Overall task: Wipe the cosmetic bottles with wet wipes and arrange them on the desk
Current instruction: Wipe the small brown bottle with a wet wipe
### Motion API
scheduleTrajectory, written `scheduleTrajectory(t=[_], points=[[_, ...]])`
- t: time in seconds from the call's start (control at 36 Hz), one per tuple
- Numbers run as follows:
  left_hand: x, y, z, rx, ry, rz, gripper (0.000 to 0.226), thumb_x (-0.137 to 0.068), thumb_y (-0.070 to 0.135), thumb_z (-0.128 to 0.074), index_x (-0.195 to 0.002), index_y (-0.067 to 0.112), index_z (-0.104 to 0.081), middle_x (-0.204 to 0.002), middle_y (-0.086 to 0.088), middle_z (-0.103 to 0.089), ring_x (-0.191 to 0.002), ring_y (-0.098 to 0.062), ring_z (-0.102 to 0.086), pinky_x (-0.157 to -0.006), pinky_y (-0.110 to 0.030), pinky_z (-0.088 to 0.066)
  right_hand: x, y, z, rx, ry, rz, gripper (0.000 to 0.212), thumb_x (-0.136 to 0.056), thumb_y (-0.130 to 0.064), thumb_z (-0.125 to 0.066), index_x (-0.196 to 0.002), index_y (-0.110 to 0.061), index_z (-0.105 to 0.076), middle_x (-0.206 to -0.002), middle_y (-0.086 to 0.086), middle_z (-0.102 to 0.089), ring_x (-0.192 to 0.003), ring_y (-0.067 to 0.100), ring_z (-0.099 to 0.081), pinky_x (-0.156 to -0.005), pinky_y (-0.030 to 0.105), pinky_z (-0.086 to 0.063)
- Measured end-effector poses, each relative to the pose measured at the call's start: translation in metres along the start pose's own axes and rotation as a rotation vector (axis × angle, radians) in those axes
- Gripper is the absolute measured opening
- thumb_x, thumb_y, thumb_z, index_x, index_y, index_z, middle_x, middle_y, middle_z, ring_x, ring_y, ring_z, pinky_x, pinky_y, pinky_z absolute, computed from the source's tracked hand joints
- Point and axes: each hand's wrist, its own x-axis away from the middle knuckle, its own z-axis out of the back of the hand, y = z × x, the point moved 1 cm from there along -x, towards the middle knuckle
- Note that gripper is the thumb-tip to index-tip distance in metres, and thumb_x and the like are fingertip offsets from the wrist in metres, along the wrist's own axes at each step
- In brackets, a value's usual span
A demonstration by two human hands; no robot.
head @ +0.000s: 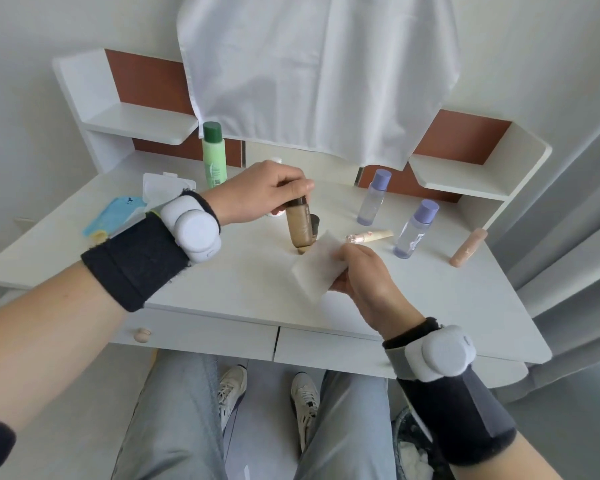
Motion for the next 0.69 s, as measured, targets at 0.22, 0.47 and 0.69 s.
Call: scheduleTrajectory(t=[0.22,0.47,0.69], points=[[0.004,0.001,-0.001,0.065,-0.043,-0.029,0.033,-0.104,0.024,-0.038,-0.092,0.009,-0.064,-0.081,-0.024,-0.060,-0.056,-0.009,-0.046,-0.056,-0.013,-0.039,-0.007,0.004,0.009,-0.378,-0.078,-0.113,0.029,-0.096,-0.006,-0.036,-0.115,-0.004,-0.059,-0.111,0.015,-0.067,-0.093,0.030,-0.065,-0.081,0.046,-0.058],[0.007,-0.005,-0.001,0.085,-0.002,-0.006,0.033,-0.103,0.026,-0.040,-0.091,0.008,-0.064,-0.081,-0.023,-0.061,-0.058,-0.012,-0.049,-0.056,-0.013,-0.040,-0.003,0.008,0.012,-0.541,-0.342,-0.099,0.040,-0.084,0.000,-0.039,-0.120,-0.006,-0.055,-0.120,0.012,-0.062,-0.109,0.027,-0.057,-0.095,0.039,-0.051],[0.009,-0.004,0.000,0.137,0.027,-0.004,0.032,-0.102,0.025,-0.042,-0.089,0.007,-0.065,-0.081,-0.028,-0.059,-0.057,-0.011,-0.048,-0.054,-0.013,-0.040,-0.006,0.012,0.013,-0.596,-0.254,-0.104,0.047,-0.089,0.006,-0.034,-0.130,0.000,-0.055,-0.132,0.014,-0.062,-0.116,0.027,-0.061,-0.106,0.039,-0.045]])
